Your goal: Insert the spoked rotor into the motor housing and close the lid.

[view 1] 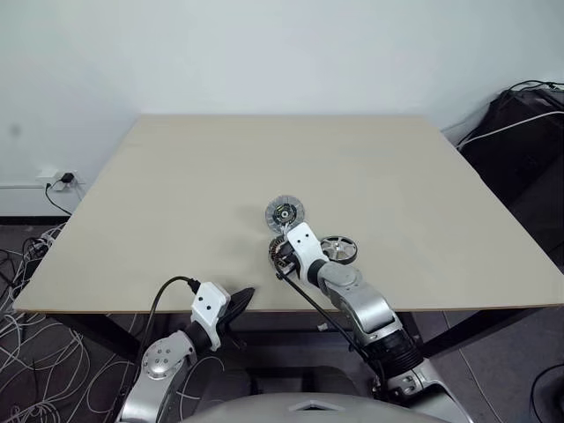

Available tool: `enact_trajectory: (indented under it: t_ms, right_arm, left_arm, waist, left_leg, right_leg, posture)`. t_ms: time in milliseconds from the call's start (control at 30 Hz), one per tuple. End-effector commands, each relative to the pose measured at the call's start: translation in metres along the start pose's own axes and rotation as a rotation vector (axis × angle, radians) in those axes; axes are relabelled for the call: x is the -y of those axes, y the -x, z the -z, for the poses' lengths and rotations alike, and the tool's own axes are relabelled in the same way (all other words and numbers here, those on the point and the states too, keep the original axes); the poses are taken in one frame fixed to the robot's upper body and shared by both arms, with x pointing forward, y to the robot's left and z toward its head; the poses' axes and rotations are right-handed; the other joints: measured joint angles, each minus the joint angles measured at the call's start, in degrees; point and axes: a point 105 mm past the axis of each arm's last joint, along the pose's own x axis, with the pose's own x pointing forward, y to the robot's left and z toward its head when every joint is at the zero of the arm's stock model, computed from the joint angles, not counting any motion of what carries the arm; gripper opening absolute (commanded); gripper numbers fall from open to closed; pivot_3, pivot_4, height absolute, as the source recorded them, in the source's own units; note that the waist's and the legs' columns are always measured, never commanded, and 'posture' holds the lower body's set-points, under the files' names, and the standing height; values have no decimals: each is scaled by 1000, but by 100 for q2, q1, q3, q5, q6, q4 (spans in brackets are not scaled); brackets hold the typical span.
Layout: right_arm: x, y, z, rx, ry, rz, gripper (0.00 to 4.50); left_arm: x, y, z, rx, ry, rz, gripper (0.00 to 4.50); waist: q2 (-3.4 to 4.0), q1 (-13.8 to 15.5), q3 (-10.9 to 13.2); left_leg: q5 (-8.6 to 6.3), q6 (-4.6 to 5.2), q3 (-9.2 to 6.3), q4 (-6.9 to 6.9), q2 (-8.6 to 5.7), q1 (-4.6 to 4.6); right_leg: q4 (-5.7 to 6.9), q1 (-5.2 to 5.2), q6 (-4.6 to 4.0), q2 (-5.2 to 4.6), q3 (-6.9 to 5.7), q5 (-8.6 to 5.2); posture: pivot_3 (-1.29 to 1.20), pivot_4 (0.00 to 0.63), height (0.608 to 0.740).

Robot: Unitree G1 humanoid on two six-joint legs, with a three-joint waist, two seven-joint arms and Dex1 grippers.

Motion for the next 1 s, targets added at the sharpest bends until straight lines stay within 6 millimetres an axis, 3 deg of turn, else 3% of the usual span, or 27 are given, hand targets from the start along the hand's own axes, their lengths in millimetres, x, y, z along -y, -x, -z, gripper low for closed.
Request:
enact_trajectory:
  t_ms: [33,600,1000]
  right_arm:
    - [3,4,-13,50,10,5,16]
    - [21,4,-21,67,20,54,16]
    - [1,19,-42,202,8,-78,16]
  left_arm:
    - [1,-5,-18,56,-29,22,0]
    - [2,-5,-17,47,-21,22,0]
    - [3,-6,-16,44,-15,29,0]
  waist:
    - [0,1,0]
    - [2,1,2]
    - [5,5,4]
  left_leg:
    - [0,0,0,0,0,0]
    - [0,0,0,-4,0,0]
    - [-1,1,0,-9,0,-1]
  right_leg:
    - [0,0,0,0,0,0]
    - [0,-2,-1,-2,1,0]
    - [-3,-3,-3,-4,1,-2]
  posture:
    - [0,0,740]
    - [0,0,740]
    - [0,0,740]
